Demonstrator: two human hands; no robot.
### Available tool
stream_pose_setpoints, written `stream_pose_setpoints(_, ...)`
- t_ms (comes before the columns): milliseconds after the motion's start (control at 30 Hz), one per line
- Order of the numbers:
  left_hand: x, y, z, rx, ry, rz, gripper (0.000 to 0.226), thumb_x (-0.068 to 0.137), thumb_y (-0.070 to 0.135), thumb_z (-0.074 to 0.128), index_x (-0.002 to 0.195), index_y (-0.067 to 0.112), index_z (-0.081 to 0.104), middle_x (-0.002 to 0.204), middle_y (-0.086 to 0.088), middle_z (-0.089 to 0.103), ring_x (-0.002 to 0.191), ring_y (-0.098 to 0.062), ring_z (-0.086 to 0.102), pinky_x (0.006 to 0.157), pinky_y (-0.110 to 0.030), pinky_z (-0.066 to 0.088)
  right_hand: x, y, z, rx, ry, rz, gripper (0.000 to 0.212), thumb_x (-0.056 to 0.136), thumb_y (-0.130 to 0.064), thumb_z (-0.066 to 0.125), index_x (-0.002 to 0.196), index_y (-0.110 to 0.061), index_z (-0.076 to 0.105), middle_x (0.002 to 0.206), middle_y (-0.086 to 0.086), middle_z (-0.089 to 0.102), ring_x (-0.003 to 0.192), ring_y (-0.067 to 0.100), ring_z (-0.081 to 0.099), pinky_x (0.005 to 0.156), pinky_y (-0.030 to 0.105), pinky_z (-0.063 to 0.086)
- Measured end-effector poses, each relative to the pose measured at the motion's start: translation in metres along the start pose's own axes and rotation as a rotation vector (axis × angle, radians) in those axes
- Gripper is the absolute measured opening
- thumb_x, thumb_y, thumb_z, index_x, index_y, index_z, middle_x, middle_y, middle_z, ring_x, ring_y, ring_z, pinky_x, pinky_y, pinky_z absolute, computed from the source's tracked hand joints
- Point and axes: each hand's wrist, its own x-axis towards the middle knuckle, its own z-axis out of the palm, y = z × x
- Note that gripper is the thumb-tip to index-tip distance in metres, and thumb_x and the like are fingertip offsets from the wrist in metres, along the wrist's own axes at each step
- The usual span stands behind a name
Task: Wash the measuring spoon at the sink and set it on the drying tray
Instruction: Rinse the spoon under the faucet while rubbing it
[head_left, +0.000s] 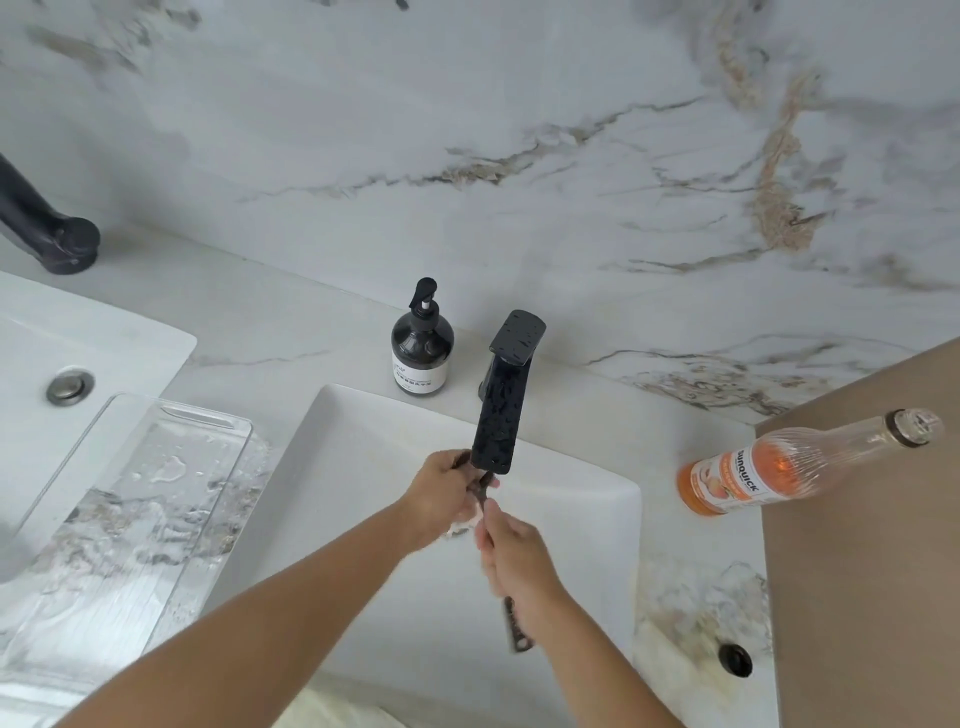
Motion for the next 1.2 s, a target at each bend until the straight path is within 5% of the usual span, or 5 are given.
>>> stream_pose_setpoints(333,-0.006,0.009,-0.013,0.339,-0.151,-0.004,0.028,0.081,-0.013,0.030,0.087,0.008,0.049,0.072,-0.016,0.051,0.057,-0.024,0.046,0.054,-0.029,0.041,0.015,-0.025,-0.012,0.192,-0.068,0.012,0.024,0.097,-0.031,0.057,0.097,-0.012,0.071,0.081,0.008,0.073,0.069,0.025,0.067,0.085,0.051,0.059)
stream_pose_setpoints(467,-0.004,0.003,-0.012,-0.046,-0.037,-0.018,0.038,0.084,-0.010,0.061,0.118,-0.002,0.047,0.096,-0.022,0.062,0.077,-0.035,0.063,0.071,-0.043,0.053,0.030,-0.037,-0.014,0.417,0.092,0.074,0.015,0.091,-0.004,0.064,0.085,0.004,0.075,0.085,0.026,0.076,0.075,0.040,0.074,0.083,0.053,0.061)
stream_pose_setpoints(633,-0.017,-0.017,0.001,0.265,-0.112,-0.093,0.030,0.097,0.038,0.051,0.096,0.010,0.059,0.086,-0.006,0.063,0.057,-0.013,0.058,0.055,-0.028,0.052,0.030,-0.039,-0.010,0.934,-0.040,0.163,0.029,0.082,0.023,0.045,0.095,0.005,0.063,0.080,0.023,0.062,0.064,0.027,0.063,0.055,0.035,0.055)
stream_pose_setpoints(833,-0.030,-0.036,-0.009,-0.015,-0.152,-0.047,0.039,0.103,0.040,0.042,0.089,0.010,0.063,0.054,0.004,0.040,0.040,-0.008,0.023,0.037,-0.019,0.019,0.035,-0.039,-0.002,0.370,0.252,0.039,0.012,0.077,-0.008,0.076,0.066,-0.008,0.071,0.065,0.013,0.074,0.060,0.030,0.074,0.053,0.034,0.058)
stream_pose_setpoints(1200,-0.031,-0.038,-0.033,0.053,-0.282,-0.162,0.053,0.102,0.050,0.035,0.066,0.014,0.049,0.049,0.002,0.025,0.042,-0.012,0.015,0.038,-0.020,0.016,0.036,-0.037,-0.018,0.674,0.087,0.113,0.012,0.082,0.005,0.072,0.091,-0.001,0.067,0.075,0.014,0.071,0.063,0.021,0.072,0.066,0.027,0.063)
